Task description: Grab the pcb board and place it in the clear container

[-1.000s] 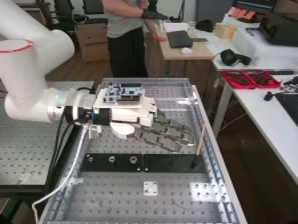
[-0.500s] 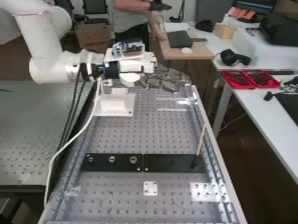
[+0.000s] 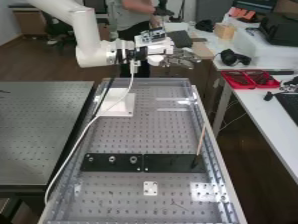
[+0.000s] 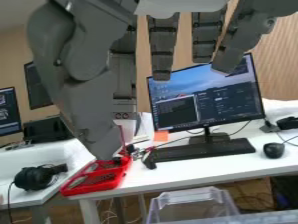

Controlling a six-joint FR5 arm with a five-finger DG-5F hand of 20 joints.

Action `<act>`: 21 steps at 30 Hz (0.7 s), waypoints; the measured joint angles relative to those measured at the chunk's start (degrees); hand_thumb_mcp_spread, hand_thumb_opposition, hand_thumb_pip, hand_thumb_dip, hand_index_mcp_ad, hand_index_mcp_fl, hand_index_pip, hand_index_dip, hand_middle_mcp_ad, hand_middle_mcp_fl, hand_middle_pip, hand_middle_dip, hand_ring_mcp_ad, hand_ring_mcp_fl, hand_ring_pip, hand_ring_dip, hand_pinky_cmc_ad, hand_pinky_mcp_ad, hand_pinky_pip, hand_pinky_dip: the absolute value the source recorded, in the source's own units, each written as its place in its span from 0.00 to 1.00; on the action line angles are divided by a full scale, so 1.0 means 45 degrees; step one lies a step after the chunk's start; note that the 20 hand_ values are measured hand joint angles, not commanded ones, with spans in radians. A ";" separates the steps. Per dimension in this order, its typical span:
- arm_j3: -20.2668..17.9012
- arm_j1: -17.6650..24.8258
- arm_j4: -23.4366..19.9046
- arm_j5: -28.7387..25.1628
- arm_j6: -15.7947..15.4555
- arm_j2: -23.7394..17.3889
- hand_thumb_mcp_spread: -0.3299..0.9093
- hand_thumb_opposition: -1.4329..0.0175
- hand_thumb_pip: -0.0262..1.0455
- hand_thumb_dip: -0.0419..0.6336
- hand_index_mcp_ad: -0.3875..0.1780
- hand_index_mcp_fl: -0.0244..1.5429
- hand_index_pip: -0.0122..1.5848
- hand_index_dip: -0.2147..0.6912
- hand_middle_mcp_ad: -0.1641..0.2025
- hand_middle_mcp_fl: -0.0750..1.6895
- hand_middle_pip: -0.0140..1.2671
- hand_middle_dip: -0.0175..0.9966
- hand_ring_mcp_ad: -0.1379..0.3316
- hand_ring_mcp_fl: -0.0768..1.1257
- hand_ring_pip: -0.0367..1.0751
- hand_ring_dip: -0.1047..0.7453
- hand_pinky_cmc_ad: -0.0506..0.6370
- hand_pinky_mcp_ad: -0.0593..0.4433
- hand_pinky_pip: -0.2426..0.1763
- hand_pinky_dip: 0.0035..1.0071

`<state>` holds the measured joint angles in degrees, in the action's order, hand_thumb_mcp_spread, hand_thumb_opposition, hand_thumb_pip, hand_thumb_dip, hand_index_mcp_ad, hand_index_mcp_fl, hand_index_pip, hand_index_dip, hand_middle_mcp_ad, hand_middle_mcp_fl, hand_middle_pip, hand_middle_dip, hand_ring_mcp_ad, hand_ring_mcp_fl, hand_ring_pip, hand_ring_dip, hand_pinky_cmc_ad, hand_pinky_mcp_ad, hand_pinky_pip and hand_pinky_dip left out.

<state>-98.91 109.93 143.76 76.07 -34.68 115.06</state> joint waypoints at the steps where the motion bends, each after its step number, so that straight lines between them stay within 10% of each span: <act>1: 0.0108 0.0076 0.0014 -0.0094 0.0034 0.0131 0.67 0.34 0.58 0.41 0.45 0.39 0.92 0.20 0.65 0.16 0.11 0.15 0.74 0.08 0.12 0.17 0.53 0.51 0.47 0.31; 9: 0.0946 0.0562 0.0599 -0.1460 0.0337 0.1487 0.67 0.34 0.58 0.41 0.45 0.39 0.92 0.20 0.66 0.16 0.11 0.16 0.74 0.08 0.12 0.17 0.53 0.51 0.47 0.31; 21: 0.0396 0.0576 0.0372 -0.2188 -0.0176 0.0842 0.67 0.34 0.58 0.41 0.45 0.39 0.92 0.20 0.66 0.16 0.11 0.16 0.74 0.08 0.12 0.17 0.53 0.51 0.48 0.31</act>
<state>-97.13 112.53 145.44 66.23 -35.47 118.85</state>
